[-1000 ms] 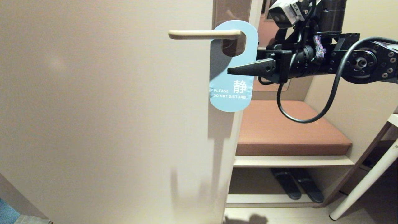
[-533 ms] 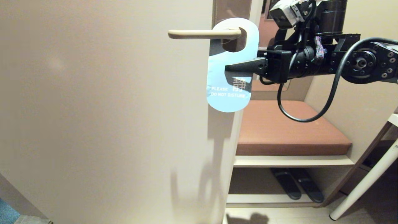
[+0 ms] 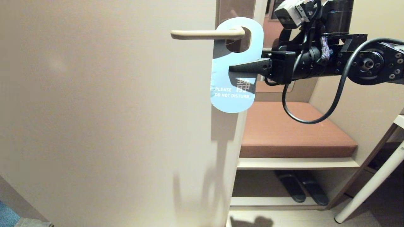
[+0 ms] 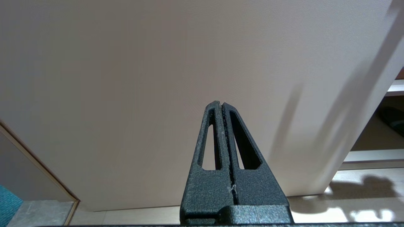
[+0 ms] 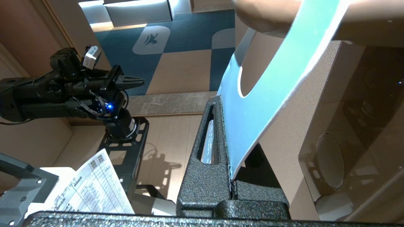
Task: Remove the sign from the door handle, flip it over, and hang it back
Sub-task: Take down the sign
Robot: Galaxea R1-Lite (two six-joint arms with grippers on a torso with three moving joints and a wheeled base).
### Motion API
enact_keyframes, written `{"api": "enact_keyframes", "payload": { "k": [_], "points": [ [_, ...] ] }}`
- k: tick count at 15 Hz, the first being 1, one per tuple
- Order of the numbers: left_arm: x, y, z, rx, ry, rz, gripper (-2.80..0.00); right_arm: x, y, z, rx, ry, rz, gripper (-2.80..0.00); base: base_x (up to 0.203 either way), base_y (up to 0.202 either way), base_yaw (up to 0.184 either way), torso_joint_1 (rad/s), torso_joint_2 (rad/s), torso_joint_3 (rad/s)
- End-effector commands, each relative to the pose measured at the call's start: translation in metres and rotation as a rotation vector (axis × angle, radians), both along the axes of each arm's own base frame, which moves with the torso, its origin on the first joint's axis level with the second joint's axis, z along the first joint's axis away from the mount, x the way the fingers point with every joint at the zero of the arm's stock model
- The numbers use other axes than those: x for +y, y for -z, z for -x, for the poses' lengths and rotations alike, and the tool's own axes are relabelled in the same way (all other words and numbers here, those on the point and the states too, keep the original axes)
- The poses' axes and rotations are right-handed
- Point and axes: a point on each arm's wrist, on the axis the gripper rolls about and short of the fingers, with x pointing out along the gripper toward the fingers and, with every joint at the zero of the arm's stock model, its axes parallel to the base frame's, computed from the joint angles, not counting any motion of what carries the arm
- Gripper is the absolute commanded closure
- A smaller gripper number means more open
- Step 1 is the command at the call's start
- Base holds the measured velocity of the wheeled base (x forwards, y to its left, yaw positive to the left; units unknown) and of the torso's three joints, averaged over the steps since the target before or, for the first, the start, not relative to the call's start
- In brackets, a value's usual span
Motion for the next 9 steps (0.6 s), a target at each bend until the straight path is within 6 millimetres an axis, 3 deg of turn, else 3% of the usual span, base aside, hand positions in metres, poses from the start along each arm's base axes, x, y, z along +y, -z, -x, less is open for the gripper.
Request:
{"api": "enact_keyframes", "payload": {
  "k": [1, 9],
  "points": [
    [0.000, 0.000, 0.000, 0.001, -0.001, 0.000, 0.00, -0.001, -0.003, 0.003, -0.009, -0.009, -0.004, 0.00, 0.000, 0.000, 0.000, 0.000, 0.00, 0.000],
    [0.000, 0.000, 0.000, 0.001, -0.001, 0.000, 0.00, 0.001, -0.007, 0.020, -0.005, 0.032, 0.008, 0.00, 0.000, 0.000, 0.000, 0.000, 0.00, 0.000]
  ]
}}
